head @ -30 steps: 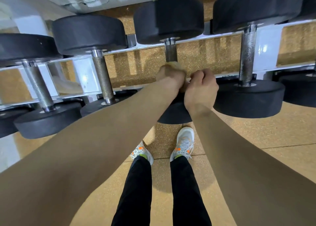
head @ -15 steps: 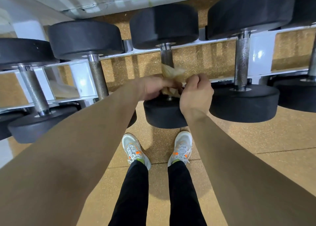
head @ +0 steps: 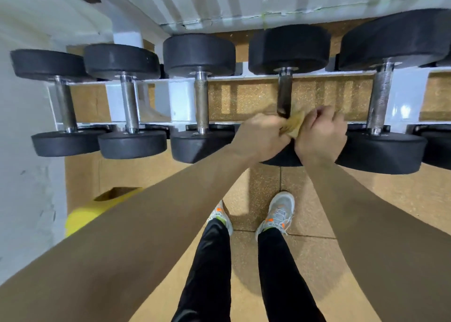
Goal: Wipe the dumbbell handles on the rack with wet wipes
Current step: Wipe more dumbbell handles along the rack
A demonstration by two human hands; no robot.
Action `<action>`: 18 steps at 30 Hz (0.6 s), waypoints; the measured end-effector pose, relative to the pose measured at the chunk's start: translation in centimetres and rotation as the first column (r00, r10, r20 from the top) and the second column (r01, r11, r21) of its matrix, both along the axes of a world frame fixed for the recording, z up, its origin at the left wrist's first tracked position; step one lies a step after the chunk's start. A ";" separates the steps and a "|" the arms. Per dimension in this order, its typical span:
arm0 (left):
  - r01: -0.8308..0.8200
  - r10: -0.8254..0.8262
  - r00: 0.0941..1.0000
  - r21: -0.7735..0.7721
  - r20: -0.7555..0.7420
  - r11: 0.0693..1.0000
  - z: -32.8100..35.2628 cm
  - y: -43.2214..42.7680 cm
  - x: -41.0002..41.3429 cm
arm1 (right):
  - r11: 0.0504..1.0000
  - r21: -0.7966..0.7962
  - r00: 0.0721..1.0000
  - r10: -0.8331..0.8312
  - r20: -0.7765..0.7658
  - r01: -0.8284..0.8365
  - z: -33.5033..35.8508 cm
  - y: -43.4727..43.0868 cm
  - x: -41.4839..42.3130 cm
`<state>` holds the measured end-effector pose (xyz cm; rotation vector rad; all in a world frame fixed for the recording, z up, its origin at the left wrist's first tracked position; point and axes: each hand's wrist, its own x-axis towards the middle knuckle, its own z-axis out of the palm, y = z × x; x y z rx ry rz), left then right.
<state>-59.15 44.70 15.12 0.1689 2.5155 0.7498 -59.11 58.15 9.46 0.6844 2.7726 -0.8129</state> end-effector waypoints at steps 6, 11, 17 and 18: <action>-0.340 0.305 0.906 0.078 0.292 0.937 10.7 -1.9 6.7 | 0.969 -0.112 0.971 0.228 0.066 -0.220 7.0 -0.3 7.5; -0.376 0.345 0.891 0.055 0.295 0.925 15.9 -3.4 13.2 | 0.708 -0.660 0.938 -0.006 0.347 0.249 14.4 -2.9 10.3; -0.637 0.559 0.756 0.182 0.342 0.749 21.3 -4.6 17.7 | 0.655 -0.745 0.883 0.268 0.384 0.125 24.7 -5.0 12.6; -0.697 0.611 0.713 0.248 0.344 0.673 22.5 -4.7 18.4 | 0.664 -0.745 0.900 0.281 0.332 0.067 26.1 -4.9 13.0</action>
